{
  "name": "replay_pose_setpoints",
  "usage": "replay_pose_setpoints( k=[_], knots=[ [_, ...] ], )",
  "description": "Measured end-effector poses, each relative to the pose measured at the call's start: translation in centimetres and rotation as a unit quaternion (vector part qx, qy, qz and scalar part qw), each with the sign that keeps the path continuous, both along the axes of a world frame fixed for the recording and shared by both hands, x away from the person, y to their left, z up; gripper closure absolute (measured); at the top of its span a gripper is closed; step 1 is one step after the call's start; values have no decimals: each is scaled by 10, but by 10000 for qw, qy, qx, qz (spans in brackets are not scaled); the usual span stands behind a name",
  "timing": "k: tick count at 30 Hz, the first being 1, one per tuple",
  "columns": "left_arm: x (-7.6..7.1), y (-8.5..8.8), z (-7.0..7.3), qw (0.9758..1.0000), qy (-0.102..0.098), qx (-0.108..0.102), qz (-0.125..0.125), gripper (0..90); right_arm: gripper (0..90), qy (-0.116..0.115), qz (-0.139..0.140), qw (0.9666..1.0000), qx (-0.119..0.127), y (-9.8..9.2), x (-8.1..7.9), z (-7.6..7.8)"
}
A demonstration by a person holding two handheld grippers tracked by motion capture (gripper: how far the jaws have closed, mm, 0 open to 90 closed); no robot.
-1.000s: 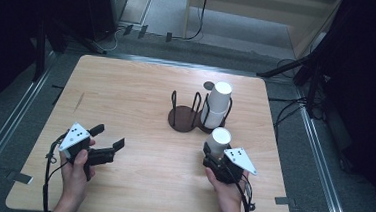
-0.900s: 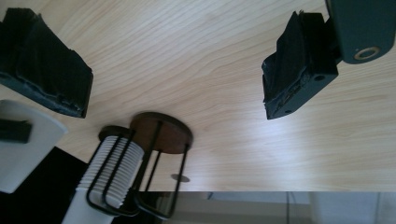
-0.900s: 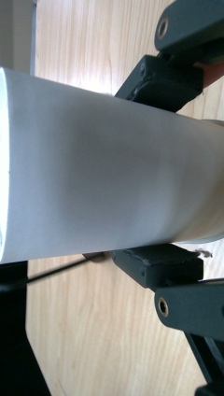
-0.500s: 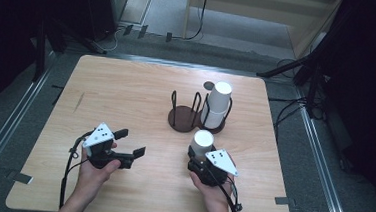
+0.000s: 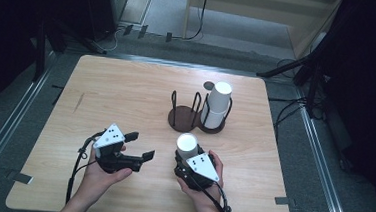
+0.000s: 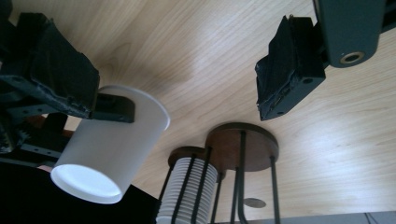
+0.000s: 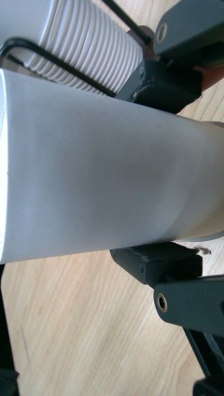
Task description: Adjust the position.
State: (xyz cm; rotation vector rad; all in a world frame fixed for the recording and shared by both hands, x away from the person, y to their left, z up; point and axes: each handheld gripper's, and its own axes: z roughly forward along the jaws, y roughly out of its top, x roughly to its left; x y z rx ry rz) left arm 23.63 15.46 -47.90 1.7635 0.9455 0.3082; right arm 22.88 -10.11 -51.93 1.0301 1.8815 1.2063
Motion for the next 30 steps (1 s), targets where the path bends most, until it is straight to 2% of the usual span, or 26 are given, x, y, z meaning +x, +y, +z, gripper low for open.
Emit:
replay_pose_setpoints(
  k=[4,7,10,12,14,21,22,26,30],
  knots=[
    [0,-5,0,9999,41,62,-134,141,347,-76,38,9998,-160,4,-2,-1],
    [0,-8,-1,9997,56,95,-201,147,348,-199,73,9990,-382,8,-3,-3],
    [0,-11,-2,9994,86,128,-311,148,349,-344,108,9973,-632,12,-5,-4],
    [0,-12,-2,9993,84,104,-338,153,349,-445,175,9949,-887,17,-7,-6],
    [-1,-14,-1,9991,82,129,-387,156,349,-458,217,9939,-982,19,-8,-7],
    [-4,-18,-1,9984,83,199,-530,162,350,-514,327,9908,-1211,27,-10,-12],
    [-4,-19,0,9983,77,206,-540,166,351,-557,366,9894,-1291,29,-11,-13],
    [-5,-22,2,9979,19,228,-598,192,353,-594,408,9880,-1362,30,-13,-14],
    [-4,-25,0,9974,99,225,-681,191,353,-648,410,9868,-1425,31,-14,-14]
  ],
)
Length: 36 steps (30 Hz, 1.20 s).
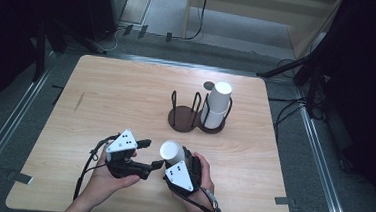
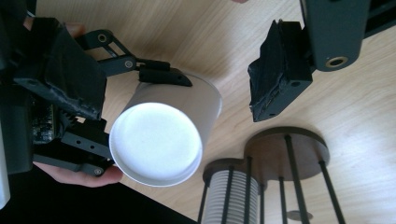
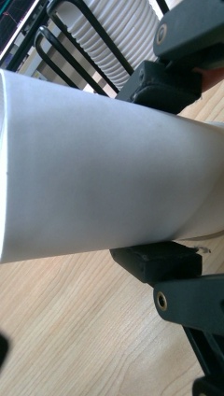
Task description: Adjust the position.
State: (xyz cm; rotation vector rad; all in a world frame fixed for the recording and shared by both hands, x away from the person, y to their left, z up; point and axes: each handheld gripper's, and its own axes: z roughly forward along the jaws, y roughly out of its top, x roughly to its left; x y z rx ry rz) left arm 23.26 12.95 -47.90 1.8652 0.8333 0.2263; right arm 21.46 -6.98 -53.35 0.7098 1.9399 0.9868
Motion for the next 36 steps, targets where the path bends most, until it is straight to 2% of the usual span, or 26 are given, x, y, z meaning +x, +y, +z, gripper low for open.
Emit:
replay_pose_setpoints(
  k=[2,13,15,21,22,29,36],
  knots=[
    [1,-1,-1,10000,25,3,-32,192,355,-84,50,9999,-127,2,0,0],
    [1,-7,-1,9997,126,140,-145,222,355,-264,242,9986,-386,6,-5,-1],
    [1,-8,-1,9997,130,161,-144,225,355,-323,312,9977,-505,7,-6,-2],
    [0,-7,0,9996,139,196,-170,247,355,-372,424,9968,-566,10,-9,-3],
    [1,-7,-1,9995,203,192,-153,247,354,-416,520,9960,-592,11,-10,-4],
    [3,-8,-2,9987,415,208,-209,262,350,-494,615,9944,-704,12,-12,-6],
    [4,-6,-3,9984,488,124,-257,295,342,-562,689,9932,-752,13,-12,-8]
  ],
)
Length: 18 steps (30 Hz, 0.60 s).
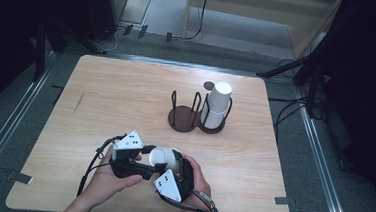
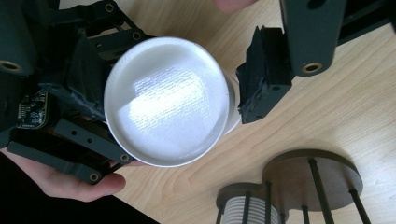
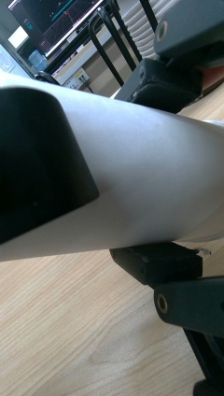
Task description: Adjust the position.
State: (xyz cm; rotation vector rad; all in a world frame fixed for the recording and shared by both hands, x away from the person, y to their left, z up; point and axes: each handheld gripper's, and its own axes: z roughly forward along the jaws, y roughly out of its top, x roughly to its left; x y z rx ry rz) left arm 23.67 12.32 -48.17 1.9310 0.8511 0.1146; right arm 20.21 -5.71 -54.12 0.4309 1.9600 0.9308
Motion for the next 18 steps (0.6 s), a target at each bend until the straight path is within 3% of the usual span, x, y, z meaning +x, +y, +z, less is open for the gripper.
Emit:
replay_pose_setpoints(
  k=[14,18],
  knots=[
    [4,8,-5,9997,23,-223,111,344,289,-95,-108,9998,-129,1,-1,-3],
    [2,7,-5,9996,-123,-165,185,349,263,-23,-122,9999,-72,2,0,-3]
  ],
)
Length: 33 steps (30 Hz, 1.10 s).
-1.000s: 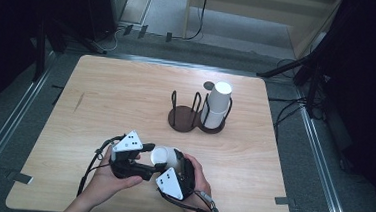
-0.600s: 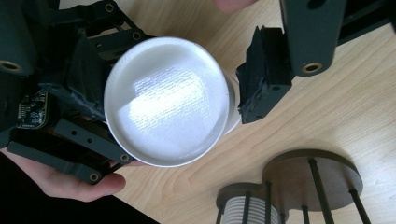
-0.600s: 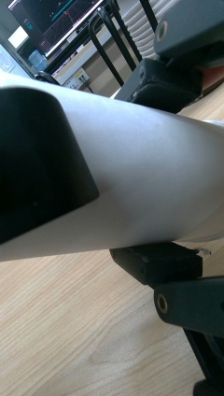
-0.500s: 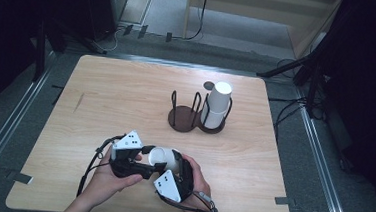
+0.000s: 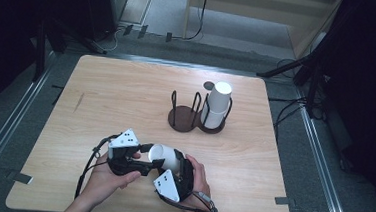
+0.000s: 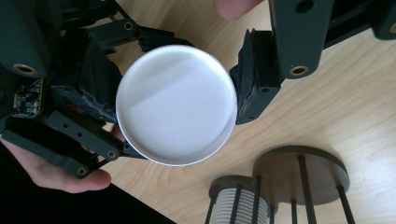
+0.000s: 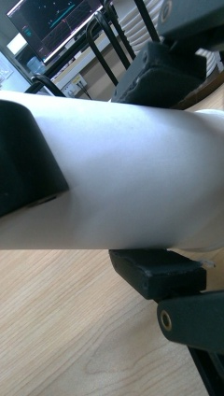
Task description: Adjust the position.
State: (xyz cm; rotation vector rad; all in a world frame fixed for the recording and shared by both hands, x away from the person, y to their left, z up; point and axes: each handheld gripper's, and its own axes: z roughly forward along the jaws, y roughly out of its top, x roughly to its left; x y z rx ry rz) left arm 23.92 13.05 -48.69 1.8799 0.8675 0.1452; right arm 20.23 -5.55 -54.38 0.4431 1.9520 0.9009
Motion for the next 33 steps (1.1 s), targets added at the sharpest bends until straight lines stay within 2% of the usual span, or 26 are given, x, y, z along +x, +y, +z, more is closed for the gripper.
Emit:
replay_pose_setpoints(
  k=[2,5,11,14,20,23,25,26,27,29,31,33],
  knots=[
    [-1,0,0,9998,-110,101,99,354,227,-28,-29,10000,0,-1,1,0],
    [0,4,0,9997,-169,40,177,356,187,-10,-91,9999,55,-2,2,1],
    [-1,11,0,9970,-580,-61,516,356,126,214,-217,9990,334,-6,5,6],
    [-1,14,0,9956,-728,-158,577,356,123,314,-294,9981,445,-8,7,7],
    [-1,19,0,9937,-822,-407,638,356,99,549,-493,9942,784,-13,11,11],
    [-1,23,0,9908,-954,-600,745,356,94,629,-549,9923,912,-16,13,13],
    [-1,26,1,9888,-935,-858,787,357,98,589,-602,9917,976,-17,13,15],
    [-1,28,1,9871,-998,-925,846,358,98,546,-683,9910,1018,-18,13,16],
    [-1,28,1,9871,-998,-925,846,357,98,546,-683,9910,1018,-18,13,16],
    [-2,30,2,9844,-1131,-1000,901,357,98,504,-778,9900,1062,-20,15,17],
    [-2,32,3,9831,-1131,-1105,927,357,98,507,-876,9884,1134,-22,16,18],
    [-2,34,4,9805,-1193,-1217,982,357,98,524,-953,9867,1205,-24,17,18]
  ],
)
